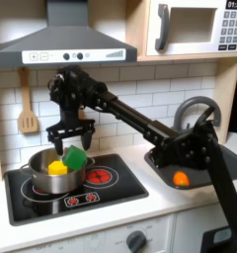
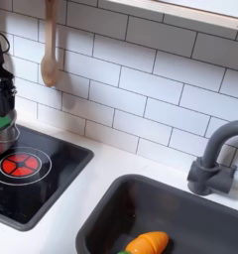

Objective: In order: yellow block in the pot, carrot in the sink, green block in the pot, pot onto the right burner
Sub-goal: 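Put the green block in the pot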

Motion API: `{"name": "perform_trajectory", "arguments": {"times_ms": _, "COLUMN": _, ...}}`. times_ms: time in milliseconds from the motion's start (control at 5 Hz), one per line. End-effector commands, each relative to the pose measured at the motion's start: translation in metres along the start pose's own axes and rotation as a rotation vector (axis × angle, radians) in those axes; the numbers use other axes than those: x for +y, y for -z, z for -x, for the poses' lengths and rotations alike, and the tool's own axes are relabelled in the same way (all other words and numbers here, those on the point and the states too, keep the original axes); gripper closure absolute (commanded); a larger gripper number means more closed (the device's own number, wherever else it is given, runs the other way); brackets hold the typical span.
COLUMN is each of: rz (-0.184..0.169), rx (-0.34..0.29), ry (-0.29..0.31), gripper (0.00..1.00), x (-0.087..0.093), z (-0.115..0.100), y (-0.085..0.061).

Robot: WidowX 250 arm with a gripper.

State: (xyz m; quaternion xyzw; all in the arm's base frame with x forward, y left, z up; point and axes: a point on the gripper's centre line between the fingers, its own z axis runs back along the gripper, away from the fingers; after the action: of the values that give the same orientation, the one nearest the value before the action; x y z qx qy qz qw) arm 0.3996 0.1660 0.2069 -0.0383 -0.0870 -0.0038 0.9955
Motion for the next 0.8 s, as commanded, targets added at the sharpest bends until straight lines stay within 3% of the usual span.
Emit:
{"name": "perform_trajectory", "arguments": {"times_ms": 0, "rz": 0.004, "rx": -0.003, "ry": 0.009, "gripper": 0.0, "x": -0.004, "z": -0.001, "y": -0.001}}
{"name": "perform_trajectory", "arguments": {"times_ms": 600, "rz": 0.023, "rx": -0.025, "ry": 0.066, "gripper": 0.0, "x": -0.026, "z": 0.0, "y": -0.012}}
